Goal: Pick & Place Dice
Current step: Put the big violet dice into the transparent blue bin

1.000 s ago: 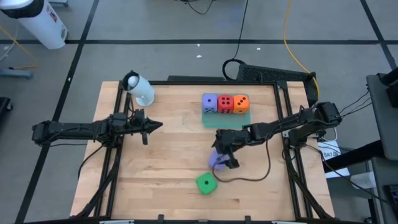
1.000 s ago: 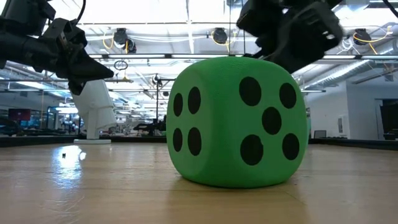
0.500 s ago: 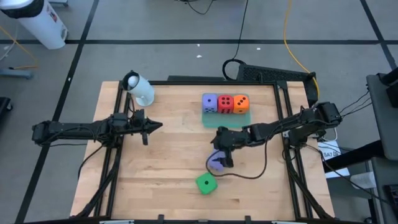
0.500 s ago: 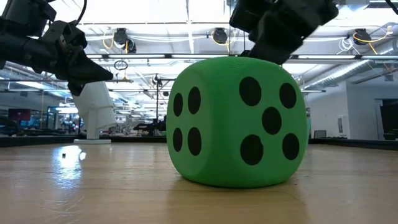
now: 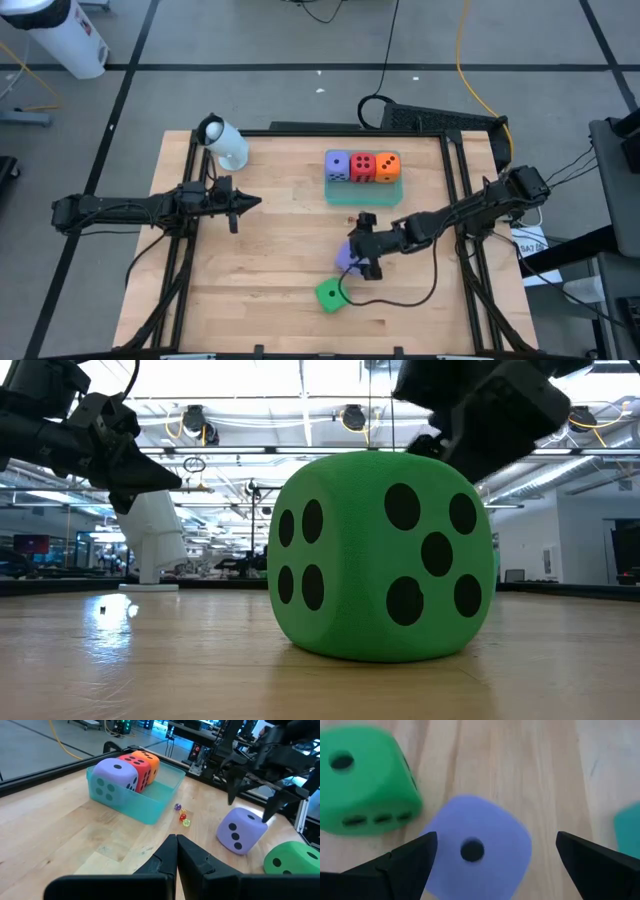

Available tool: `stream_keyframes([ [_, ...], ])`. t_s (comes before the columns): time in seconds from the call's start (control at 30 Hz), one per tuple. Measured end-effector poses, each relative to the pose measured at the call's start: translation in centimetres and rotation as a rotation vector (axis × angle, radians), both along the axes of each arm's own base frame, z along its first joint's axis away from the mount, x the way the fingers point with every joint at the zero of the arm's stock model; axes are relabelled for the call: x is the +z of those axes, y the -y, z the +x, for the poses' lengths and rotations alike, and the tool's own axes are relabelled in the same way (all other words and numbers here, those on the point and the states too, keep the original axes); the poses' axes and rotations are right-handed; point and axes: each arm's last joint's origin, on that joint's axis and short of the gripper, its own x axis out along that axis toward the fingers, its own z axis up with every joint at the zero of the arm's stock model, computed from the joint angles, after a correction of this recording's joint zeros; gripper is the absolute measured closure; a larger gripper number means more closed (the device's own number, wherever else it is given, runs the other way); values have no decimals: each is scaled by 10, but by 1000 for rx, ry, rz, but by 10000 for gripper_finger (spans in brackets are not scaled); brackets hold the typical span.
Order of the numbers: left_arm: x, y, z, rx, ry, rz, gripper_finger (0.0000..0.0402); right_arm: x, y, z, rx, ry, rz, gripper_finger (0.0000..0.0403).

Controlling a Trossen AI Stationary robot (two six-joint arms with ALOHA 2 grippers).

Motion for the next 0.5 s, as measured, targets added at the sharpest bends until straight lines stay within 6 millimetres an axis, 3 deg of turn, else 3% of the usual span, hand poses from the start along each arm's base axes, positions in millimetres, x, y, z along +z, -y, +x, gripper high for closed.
stream_keyframes([
  [0.3,0,0,0,4,2,-26,385,-4,3,-6,-72,-80,29,3],
  [0.5,0,0,0,4,1,-25,385,-7,-1,-11,128,-163,79,3],
])
